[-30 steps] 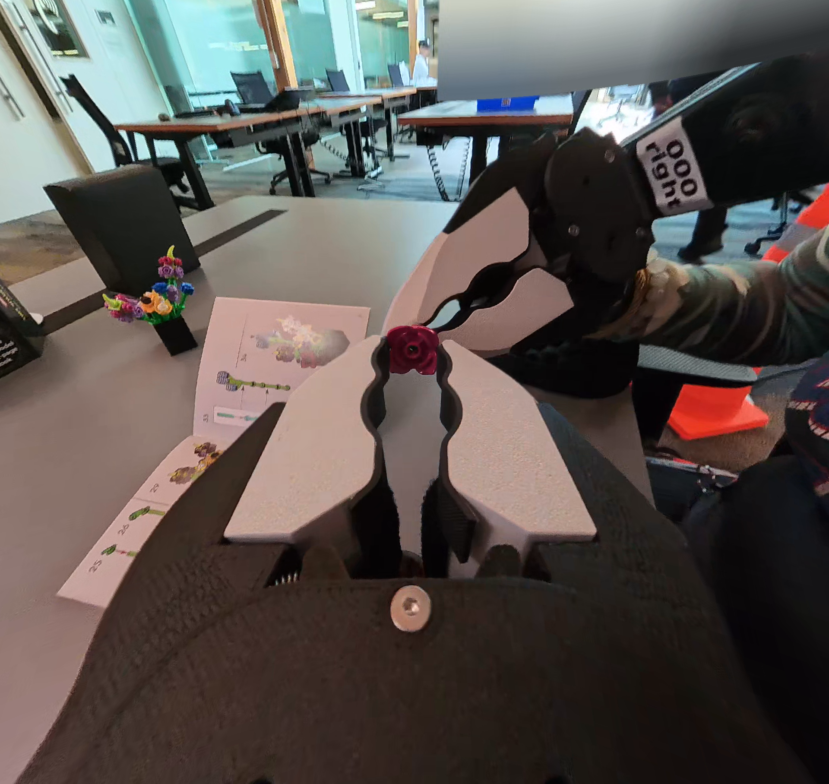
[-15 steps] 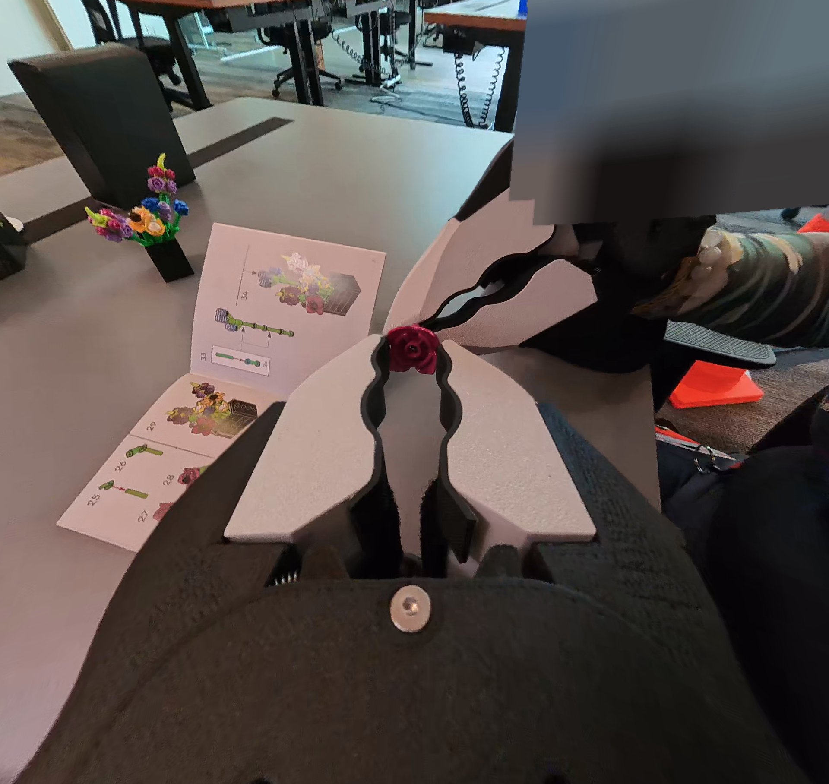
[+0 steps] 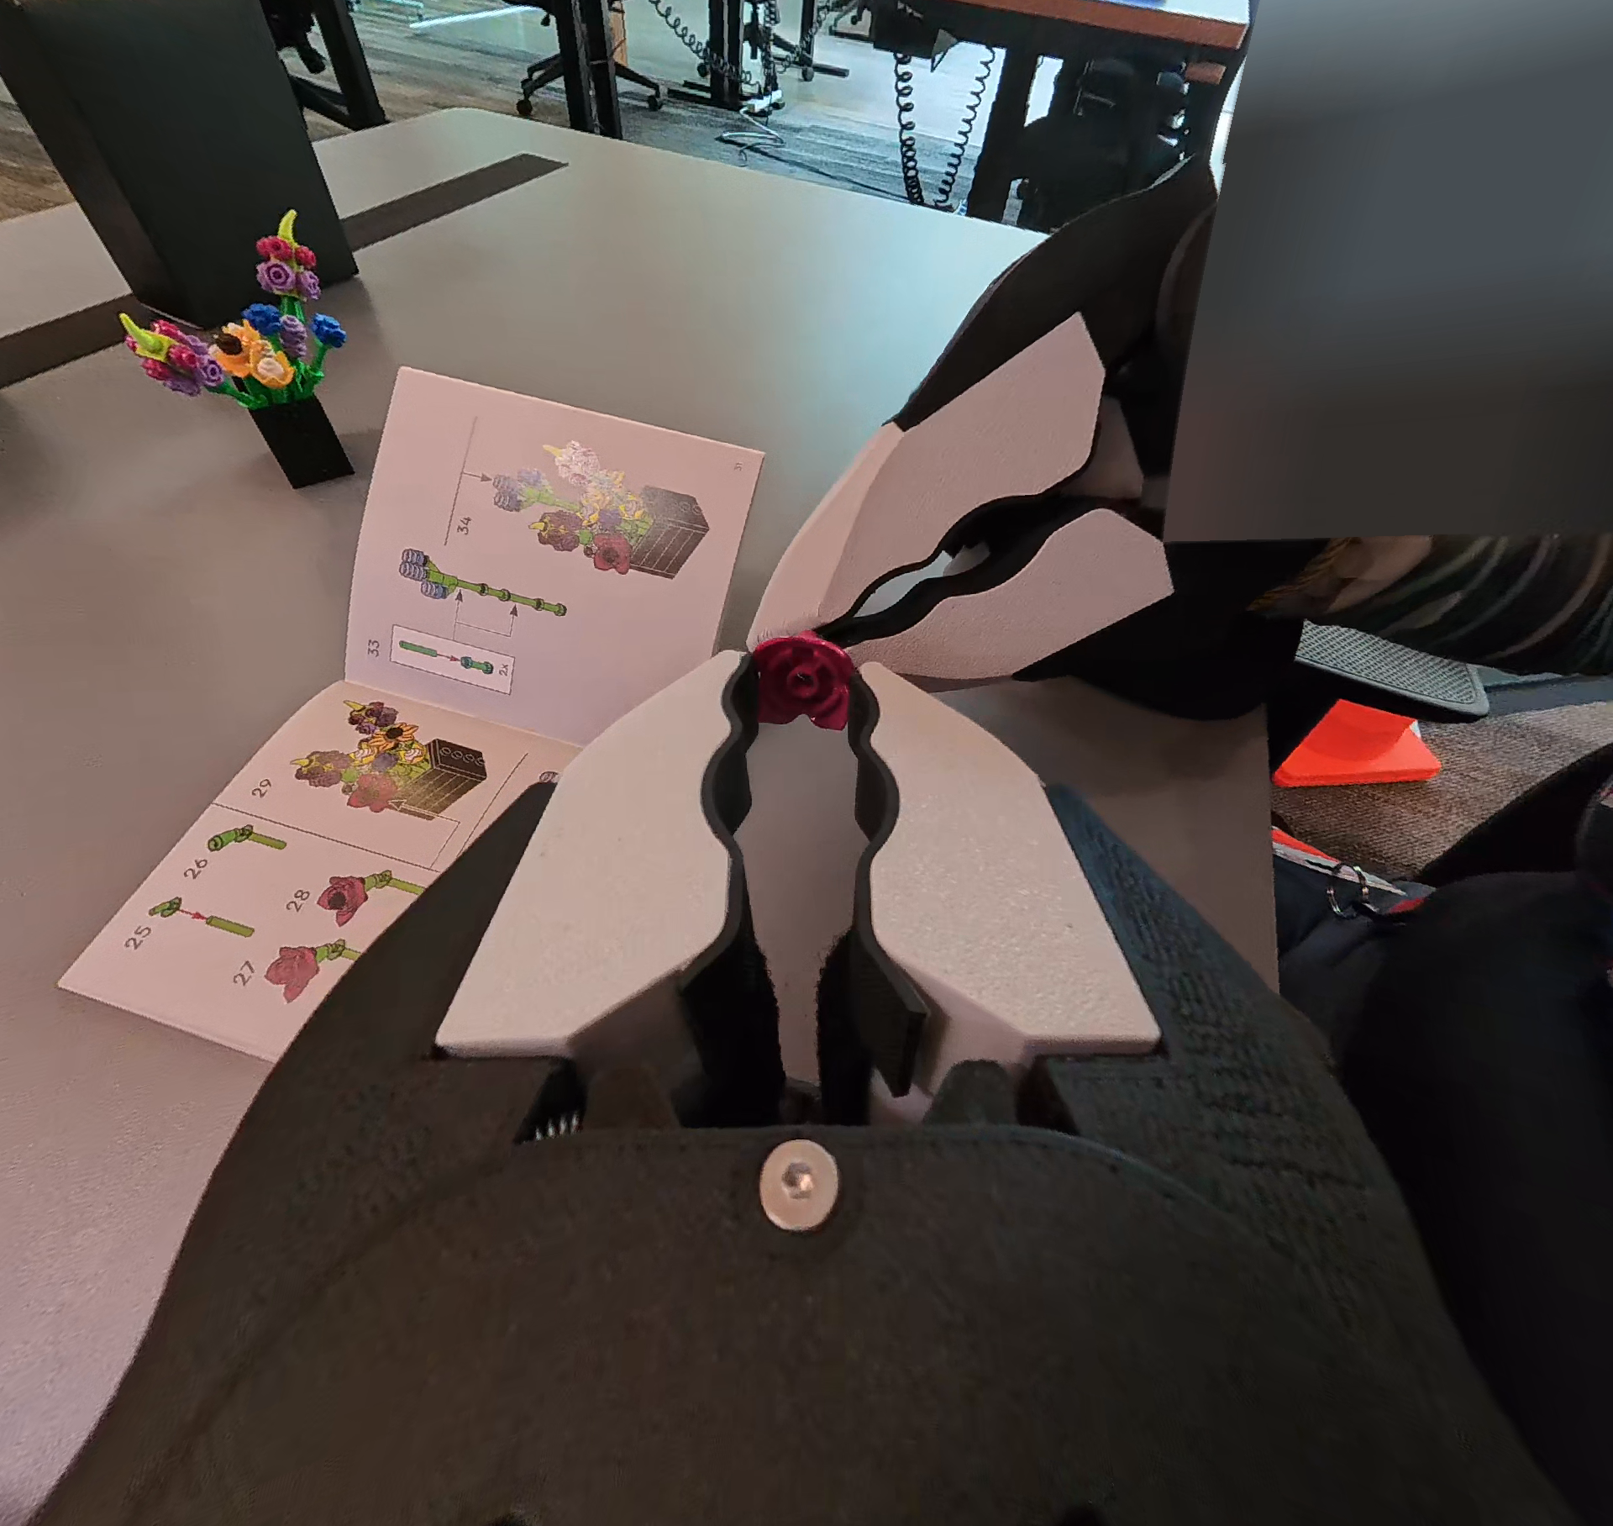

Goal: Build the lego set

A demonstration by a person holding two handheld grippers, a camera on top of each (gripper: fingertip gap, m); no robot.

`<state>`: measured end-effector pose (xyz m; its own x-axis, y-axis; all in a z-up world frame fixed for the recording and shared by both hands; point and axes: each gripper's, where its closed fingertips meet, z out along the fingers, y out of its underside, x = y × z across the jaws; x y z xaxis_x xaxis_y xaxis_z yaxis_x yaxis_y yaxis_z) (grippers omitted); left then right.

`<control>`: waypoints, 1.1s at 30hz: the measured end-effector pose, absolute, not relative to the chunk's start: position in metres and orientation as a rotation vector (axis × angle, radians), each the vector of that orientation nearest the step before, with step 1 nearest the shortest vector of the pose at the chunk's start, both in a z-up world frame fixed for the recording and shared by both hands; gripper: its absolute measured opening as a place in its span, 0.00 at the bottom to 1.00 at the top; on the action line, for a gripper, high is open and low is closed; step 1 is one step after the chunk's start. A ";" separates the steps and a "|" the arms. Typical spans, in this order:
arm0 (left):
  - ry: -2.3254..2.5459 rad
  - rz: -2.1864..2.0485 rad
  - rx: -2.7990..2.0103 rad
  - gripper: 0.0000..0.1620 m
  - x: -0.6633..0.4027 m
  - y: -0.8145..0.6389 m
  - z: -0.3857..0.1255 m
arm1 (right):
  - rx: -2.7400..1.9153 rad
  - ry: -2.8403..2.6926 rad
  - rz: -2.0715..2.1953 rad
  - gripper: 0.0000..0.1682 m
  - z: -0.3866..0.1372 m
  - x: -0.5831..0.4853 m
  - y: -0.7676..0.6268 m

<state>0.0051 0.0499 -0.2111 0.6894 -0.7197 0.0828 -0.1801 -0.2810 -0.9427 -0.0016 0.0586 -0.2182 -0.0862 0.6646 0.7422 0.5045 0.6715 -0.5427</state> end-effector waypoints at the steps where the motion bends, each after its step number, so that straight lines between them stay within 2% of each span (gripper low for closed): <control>1: 0.712 -0.625 -1.816 0.12 0.005 0.050 -0.211 | -0.949 -1.737 0.179 0.01 -0.219 -0.002 0.058; 33: 0.750 -0.691 -1.831 0.13 0.007 0.045 -0.219 | -0.983 -1.761 0.315 0.01 -0.227 -0.001 0.052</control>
<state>0.0073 0.0451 -0.2188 0.6448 -0.7545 0.1224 -0.1839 -0.3085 -0.9333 -0.0008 0.0523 -0.2272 -0.1162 0.7411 0.6613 0.4663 0.6286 -0.6225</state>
